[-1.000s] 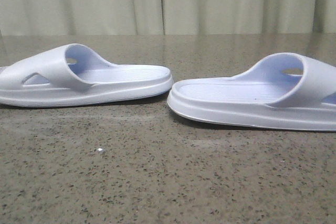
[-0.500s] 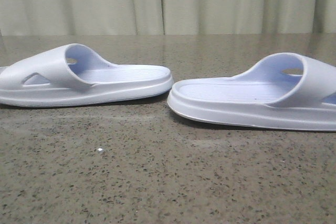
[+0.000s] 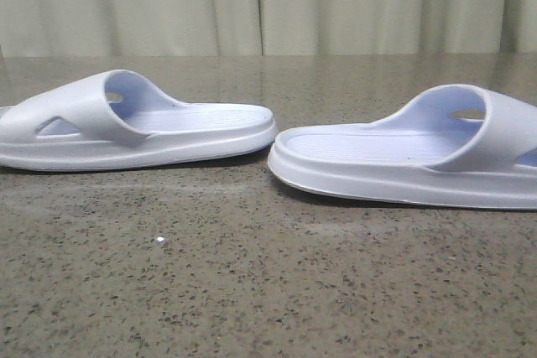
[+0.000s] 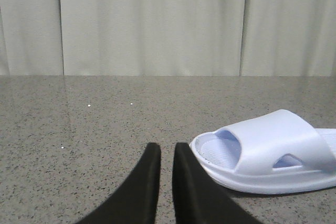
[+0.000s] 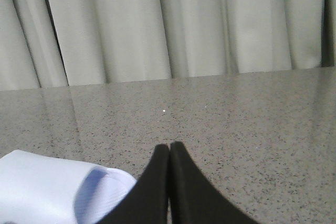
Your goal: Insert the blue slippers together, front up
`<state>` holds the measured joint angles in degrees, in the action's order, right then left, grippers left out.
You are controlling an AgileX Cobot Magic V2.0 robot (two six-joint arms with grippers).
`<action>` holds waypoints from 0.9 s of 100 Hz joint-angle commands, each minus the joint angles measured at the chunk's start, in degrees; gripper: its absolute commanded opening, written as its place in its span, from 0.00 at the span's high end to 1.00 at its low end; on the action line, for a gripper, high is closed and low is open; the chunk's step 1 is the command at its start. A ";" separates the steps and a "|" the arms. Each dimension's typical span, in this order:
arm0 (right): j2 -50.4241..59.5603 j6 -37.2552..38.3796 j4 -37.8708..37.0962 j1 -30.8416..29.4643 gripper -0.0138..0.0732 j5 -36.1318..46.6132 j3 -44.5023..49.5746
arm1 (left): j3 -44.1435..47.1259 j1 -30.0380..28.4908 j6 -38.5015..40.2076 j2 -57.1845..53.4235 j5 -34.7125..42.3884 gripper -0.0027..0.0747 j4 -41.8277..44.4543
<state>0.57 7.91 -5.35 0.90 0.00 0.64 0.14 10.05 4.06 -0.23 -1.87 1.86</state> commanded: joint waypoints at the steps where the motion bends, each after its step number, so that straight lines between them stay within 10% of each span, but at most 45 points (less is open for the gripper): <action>1: 1.24 -0.29 -0.34 0.11 0.96 4.82 1.09 | 0.53 0.38 0.48 -1.64 4.95 0.94 -0.40; 63: 1.24 -0.29 -0.22 0.11 0.96 4.93 1.09 | 0.53 0.38 0.48 -1.64 4.76 0.95 -1.86; 90: 1.24 -0.29 13.07 0.11 0.96 4.60 -1.01 | -1.51 0.38 0.77 -1.64 5.00 0.95 -27.13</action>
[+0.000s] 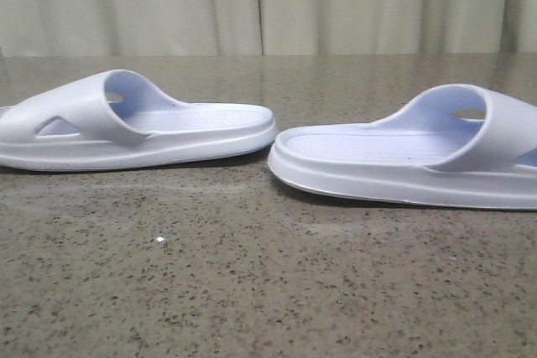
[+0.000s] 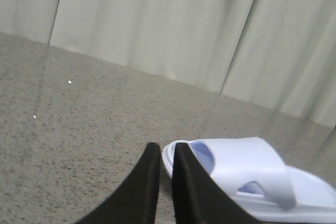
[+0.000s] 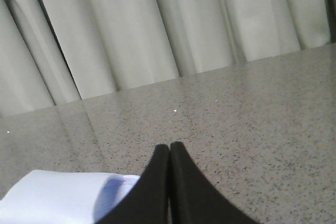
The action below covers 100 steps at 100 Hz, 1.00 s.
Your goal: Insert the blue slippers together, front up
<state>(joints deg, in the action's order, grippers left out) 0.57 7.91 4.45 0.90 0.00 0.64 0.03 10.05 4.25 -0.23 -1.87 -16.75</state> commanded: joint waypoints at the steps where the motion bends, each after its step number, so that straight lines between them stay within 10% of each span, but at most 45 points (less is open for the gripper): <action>1: 1.24 -0.29 3.40 0.11 0.96 4.56 -1.17 | -1.69 0.38 0.58 -1.64 5.14 0.95 -9.76; 38: -3.31 -0.29 3.39 0.11 0.96 -5.95 -16.67 | -15.62 0.38 0.58 4.12 1.52 0.95 -17.33; 67: -16.12 -0.29 6.01 0.11 0.96 -19.47 -31.37 | -33.29 0.38 0.58 23.72 -19.29 0.95 -10.36; 100: -23.96 -0.29 16.93 0.11 0.95 -22.21 -34.02 | -35.29 0.38 0.58 36.29 -19.08 0.94 -16.52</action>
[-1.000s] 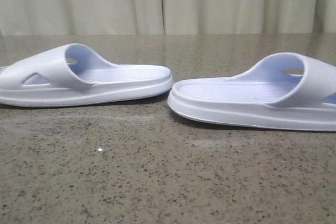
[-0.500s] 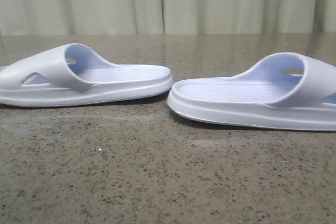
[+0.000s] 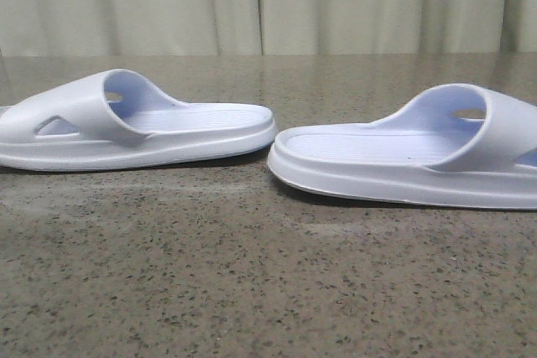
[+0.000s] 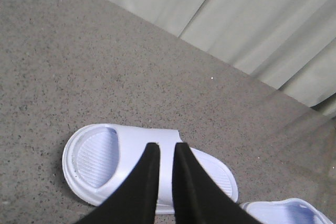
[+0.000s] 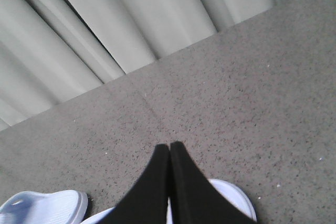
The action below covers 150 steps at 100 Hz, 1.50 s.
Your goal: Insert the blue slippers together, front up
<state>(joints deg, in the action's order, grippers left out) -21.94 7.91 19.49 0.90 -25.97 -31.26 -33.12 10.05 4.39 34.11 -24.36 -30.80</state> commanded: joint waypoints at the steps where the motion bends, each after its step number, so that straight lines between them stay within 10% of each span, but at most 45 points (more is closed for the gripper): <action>1: -1.45 -0.29 2.12 0.11 0.94 3.76 -2.12 | -2.14 0.38 0.44 2.17 3.42 0.94 -2.46; 23: -1.45 -0.29 5.32 0.11 0.64 4.72 -2.12 | -2.14 0.38 0.44 3.54 5.67 0.88 -2.34; 44: -1.45 -0.29 6.51 0.11 0.26 5.63 -2.12 | -2.14 0.38 0.44 3.54 6.82 0.55 -2.44; 59: -1.45 -0.29 7.93 0.11 0.26 5.83 -2.12 | -2.14 0.38 0.44 3.67 6.45 0.40 -2.44; 150: -4.25 1.79 10.85 0.11 0.27 6.10 1.75 | 5.87 0.38 6.51 17.83 11.82 0.51 -25.88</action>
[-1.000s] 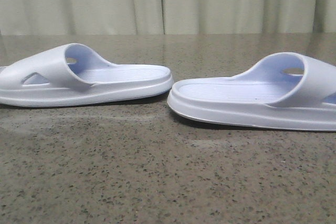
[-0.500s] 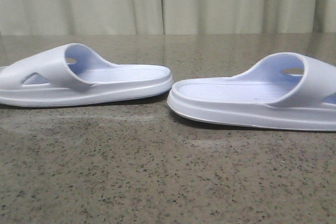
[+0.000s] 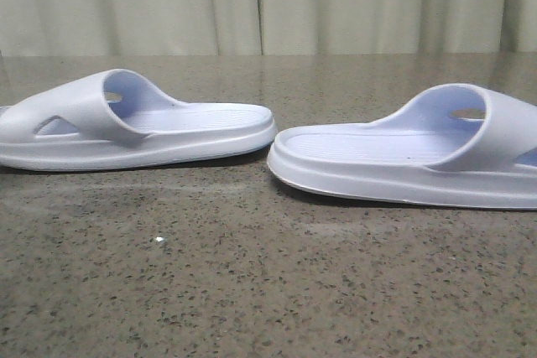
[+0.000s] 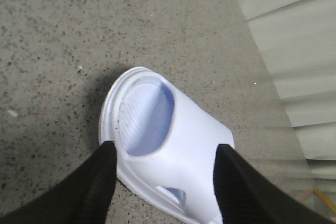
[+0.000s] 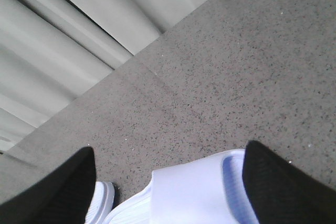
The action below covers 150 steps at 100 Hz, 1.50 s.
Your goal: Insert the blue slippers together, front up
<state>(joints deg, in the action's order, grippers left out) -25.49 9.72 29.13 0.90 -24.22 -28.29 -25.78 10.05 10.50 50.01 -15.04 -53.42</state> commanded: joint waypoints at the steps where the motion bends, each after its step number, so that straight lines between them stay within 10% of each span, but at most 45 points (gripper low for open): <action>1: -0.71 -0.02 1.21 0.11 0.27 4.35 -1.22 | -1.47 0.38 0.40 2.13 2.50 0.51 -3.40; 150: -0.71 -0.02 1.21 0.11 0.27 7.13 -1.22 | -10.91 0.38 -3.49 25.46 -2.00 0.57 -5.68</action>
<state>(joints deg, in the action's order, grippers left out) -25.49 9.85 29.79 0.90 -21.53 -28.02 -36.08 10.05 8.87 75.13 -14.48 -58.74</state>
